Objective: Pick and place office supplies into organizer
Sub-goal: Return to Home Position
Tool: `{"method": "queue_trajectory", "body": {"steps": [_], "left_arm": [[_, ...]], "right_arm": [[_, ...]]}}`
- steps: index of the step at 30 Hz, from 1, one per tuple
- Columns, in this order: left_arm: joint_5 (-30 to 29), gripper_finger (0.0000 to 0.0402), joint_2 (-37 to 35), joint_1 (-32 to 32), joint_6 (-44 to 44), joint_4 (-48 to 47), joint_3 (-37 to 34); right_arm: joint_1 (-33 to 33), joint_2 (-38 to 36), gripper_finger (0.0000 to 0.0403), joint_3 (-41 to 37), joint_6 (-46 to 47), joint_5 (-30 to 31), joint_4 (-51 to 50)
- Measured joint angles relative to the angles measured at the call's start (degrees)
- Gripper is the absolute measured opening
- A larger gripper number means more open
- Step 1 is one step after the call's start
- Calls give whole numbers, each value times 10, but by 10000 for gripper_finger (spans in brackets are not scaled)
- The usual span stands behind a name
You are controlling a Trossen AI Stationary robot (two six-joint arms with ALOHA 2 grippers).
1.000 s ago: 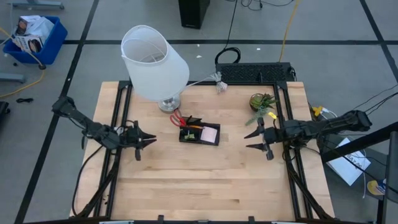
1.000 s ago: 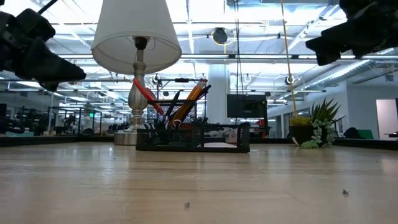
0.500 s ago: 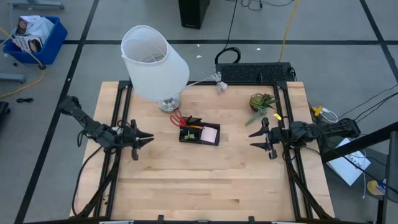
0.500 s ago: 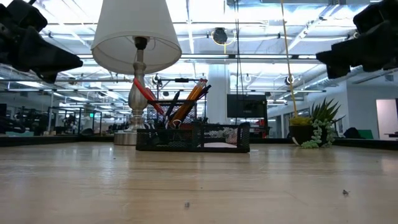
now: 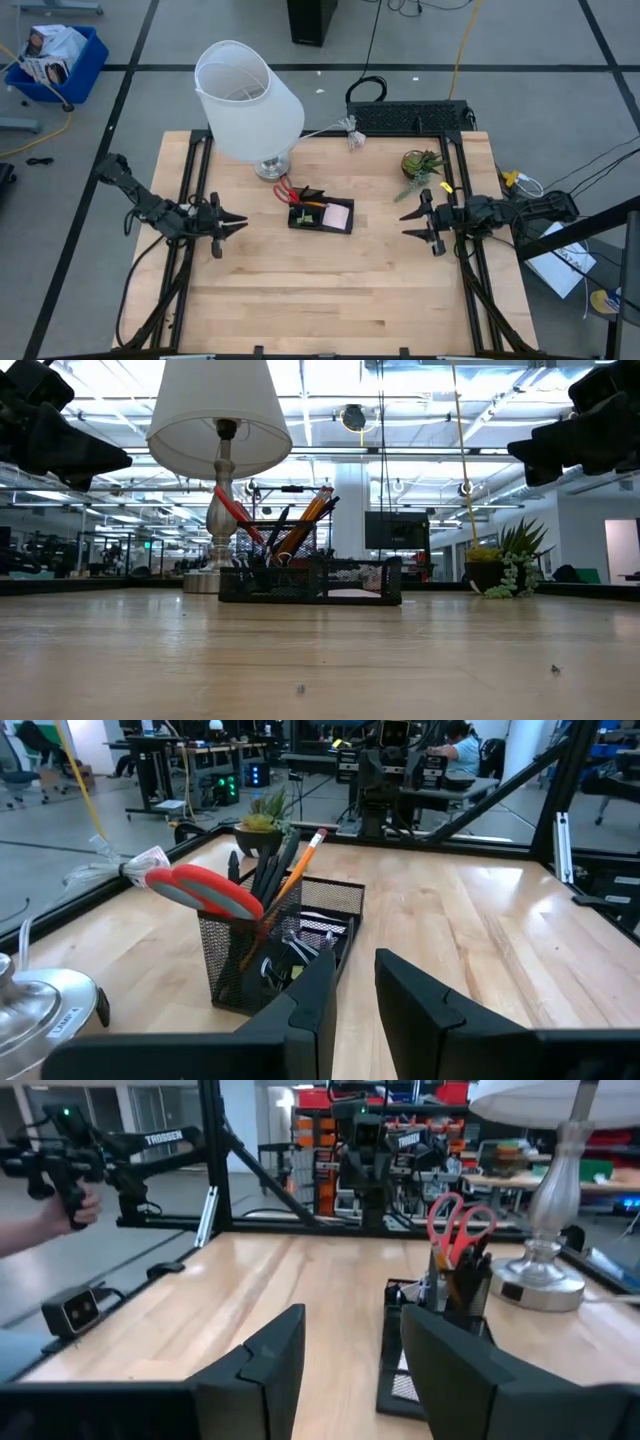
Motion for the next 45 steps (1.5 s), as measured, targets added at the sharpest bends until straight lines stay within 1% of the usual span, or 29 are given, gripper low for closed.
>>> {"method": "queue_trajectory", "body": {"steps": [3, 8, 16, 45], "left_arm": [[0, 76, 0, 0, 0, 0, 0], [1, 76, 0, 0, -1, 0, 0], [1, 76, 0, 0, -1, 0, 0], [2, 76, 0, 0, -1, 1, 0]], "right_arm": [[0, 5, 162, 0, -17, 0, 0], [0, 8, 160, -1, 3, 0, 5], [0, 7, 163, -1, 1, 2, 50], [0, 7, 158, -2, 1, 0, 55]]}}
